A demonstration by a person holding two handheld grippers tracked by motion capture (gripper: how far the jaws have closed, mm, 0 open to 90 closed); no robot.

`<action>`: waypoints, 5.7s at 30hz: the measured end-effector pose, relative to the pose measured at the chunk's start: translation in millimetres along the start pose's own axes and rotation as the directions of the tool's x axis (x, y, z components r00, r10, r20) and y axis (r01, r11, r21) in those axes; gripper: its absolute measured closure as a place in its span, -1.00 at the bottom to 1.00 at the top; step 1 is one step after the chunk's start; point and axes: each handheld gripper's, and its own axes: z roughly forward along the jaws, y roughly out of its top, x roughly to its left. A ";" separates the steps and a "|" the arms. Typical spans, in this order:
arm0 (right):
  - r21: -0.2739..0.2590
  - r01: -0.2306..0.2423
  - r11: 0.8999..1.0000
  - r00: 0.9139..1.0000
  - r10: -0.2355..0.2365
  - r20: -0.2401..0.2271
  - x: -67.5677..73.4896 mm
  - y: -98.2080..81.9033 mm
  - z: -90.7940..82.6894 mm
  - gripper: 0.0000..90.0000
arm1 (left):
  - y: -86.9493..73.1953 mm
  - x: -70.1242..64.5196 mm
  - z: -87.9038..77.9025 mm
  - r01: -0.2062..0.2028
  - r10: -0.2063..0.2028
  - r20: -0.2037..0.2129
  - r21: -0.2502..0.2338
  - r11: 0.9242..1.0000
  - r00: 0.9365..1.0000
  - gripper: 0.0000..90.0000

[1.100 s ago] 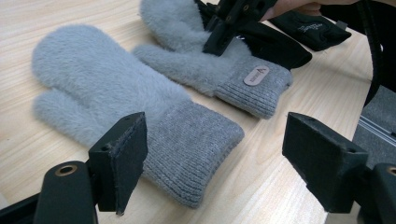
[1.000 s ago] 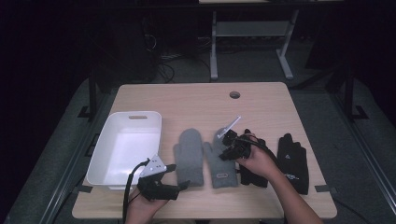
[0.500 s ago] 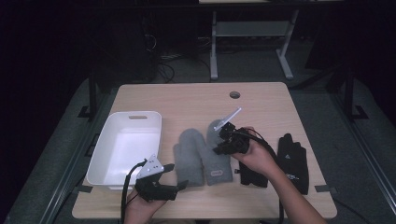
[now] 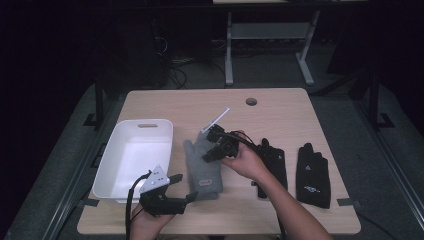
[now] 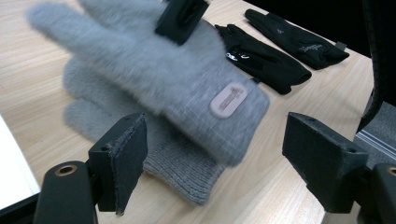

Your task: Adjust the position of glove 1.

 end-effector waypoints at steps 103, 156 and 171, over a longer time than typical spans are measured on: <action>-0.190 -0.441 0.877 0.895 0.445 -0.022 -112.3 -102.3 -5.9 -0.22 | 15.2 29.3 87.2 0.396 -0.431 0.088 0.263 0.880 0.898 -0.44; -0.265 -0.559 0.786 0.829 0.534 -0.166 -109.5 -102.0 -15.3 0.64 | 15.9 25.3 80.6 0.422 -0.465 0.169 0.241 0.874 0.869 0.16; -0.310 -0.545 0.779 0.838 0.505 -0.205 -100.8 -85.3 -43.6 0.64 | 42.2 20.6 57.4 0.374 -0.405 0.175 0.186 0.909 0.897 0.15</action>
